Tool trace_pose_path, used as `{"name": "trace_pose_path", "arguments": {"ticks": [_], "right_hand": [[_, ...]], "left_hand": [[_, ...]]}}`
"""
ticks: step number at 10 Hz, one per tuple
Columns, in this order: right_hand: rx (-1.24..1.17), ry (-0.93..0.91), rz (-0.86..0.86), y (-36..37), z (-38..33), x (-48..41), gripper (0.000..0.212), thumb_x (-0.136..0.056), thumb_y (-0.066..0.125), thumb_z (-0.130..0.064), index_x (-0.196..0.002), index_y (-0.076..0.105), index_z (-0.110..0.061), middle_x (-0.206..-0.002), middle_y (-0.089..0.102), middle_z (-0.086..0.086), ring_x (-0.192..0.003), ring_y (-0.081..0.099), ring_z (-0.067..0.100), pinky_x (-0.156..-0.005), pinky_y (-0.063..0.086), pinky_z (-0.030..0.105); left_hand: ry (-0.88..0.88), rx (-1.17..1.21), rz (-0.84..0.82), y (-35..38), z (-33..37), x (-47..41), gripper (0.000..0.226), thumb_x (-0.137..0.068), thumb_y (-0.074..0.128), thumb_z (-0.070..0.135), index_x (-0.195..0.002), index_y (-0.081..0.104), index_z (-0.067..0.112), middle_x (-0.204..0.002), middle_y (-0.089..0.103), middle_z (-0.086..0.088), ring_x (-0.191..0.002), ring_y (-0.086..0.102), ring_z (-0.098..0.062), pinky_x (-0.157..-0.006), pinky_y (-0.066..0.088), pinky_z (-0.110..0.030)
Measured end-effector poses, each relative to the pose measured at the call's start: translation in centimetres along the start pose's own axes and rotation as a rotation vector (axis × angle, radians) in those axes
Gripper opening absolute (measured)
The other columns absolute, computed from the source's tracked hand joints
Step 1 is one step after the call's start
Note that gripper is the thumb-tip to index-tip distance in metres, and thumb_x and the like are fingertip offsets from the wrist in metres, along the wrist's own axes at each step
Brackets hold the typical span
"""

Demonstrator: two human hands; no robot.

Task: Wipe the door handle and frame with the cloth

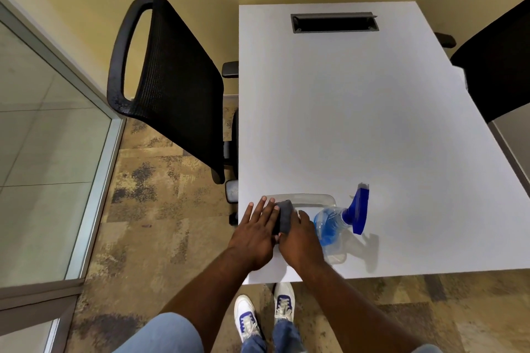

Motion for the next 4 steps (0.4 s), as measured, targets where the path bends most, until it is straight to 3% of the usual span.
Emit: {"name": "trace_pose_path", "arguments": {"ticks": [1,2,3,4], "right_hand": [[0.02,-0.048,0.008,-1.1,-0.6,1.3,0.082,-0.097,0.055,-0.053,-0.16,0.011,-0.024,-0.169,0.017,0.003,-0.154,0.024,0.027,-0.121,0.028,0.038],[0.04,-0.127,0.054,-2.5,-1.8,2.2,0.084,-0.097,0.049,-0.057,-0.161,0.004,-0.025,-0.172,0.002,0.0,-0.157,0.013,0.025,-0.123,0.023,0.038],[0.079,-0.283,0.11,-4.4,-4.6,3.2,0.082,-0.099,0.035,-0.062,-0.161,-0.004,-0.026,-0.17,-0.012,-0.003,-0.157,-0.003,0.019,-0.127,0.007,0.039],[0.144,-0.382,0.151,-5.6,-6.4,3.8,0.08,-0.099,0.027,-0.065,-0.16,-0.008,-0.026,-0.168,-0.019,-0.004,-0.156,-0.008,0.019,-0.126,0.001,0.04]], "left_hand": [[-0.035,-0.008,0.027,-1.2,-0.7,1.0,0.077,-0.105,0.01,0.063,-0.164,-0.012,0.02,-0.168,-0.026,-0.003,-0.153,-0.032,-0.023,-0.124,-0.022,-0.044],[-0.056,-0.021,0.049,-2.5,-1.3,2.2,0.079,-0.103,0.004,0.067,-0.163,-0.015,0.019,-0.168,-0.027,-0.004,-0.154,-0.031,-0.024,-0.127,-0.018,-0.047],[-0.121,-0.001,0.134,-5.3,-3.2,4.1,0.082,-0.101,0.001,0.071,-0.161,-0.02,0.018,-0.169,-0.028,-0.006,-0.155,-0.031,-0.024,-0.127,-0.019,-0.047],[-0.192,0.001,0.19,-7.1,-4.7,5.8,0.086,-0.099,-0.003,0.075,-0.16,-0.021,0.017,-0.168,-0.03,-0.005,-0.154,-0.033,-0.023,-0.124,-0.024,-0.045]]}}
Point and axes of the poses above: each hand's wrist, its own x-axis away from the middle knuckle, its own y-axis out of the palm, z = x × y, the point moved 10 cm from there along -x, towards the middle knuckle
